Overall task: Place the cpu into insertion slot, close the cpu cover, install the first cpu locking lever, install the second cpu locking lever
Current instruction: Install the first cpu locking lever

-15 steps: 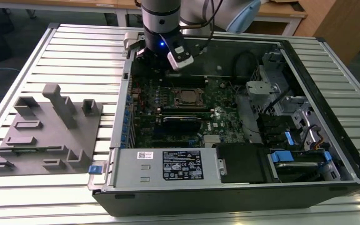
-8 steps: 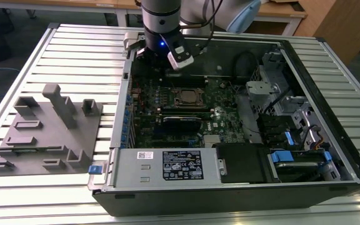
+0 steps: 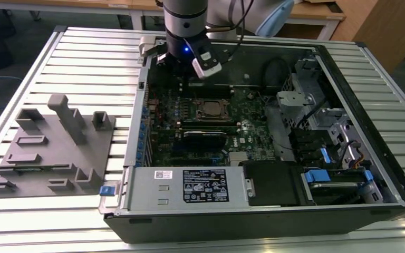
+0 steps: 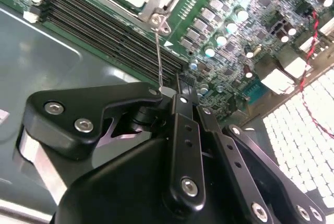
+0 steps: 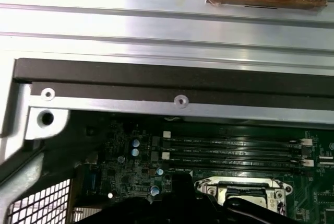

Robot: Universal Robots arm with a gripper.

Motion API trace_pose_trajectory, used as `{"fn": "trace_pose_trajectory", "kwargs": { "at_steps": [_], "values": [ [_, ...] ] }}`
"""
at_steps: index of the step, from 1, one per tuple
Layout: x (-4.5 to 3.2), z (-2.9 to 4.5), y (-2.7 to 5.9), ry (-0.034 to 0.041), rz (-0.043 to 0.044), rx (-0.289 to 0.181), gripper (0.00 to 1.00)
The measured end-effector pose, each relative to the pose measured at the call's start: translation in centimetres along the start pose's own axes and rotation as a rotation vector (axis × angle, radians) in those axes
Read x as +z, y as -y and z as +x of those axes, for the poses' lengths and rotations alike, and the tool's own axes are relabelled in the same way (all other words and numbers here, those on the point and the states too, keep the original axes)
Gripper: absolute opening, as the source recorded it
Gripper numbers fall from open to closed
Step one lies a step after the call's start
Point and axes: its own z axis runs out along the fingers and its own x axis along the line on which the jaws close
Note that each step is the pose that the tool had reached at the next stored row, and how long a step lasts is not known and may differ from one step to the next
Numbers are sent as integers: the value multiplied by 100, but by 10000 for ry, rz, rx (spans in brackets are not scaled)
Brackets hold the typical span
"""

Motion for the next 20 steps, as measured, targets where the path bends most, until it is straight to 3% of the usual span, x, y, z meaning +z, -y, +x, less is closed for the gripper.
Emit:
{"fn": "trace_pose_trajectory", "kwargs": {
  "at_steps": [10,18,20],
  "values": [
    [6,-221,9,-12,1,2,10],
    [7,-246,9,-12,2,1,10],
    [10,-263,11,-11,63,10,10]
  ]
}}
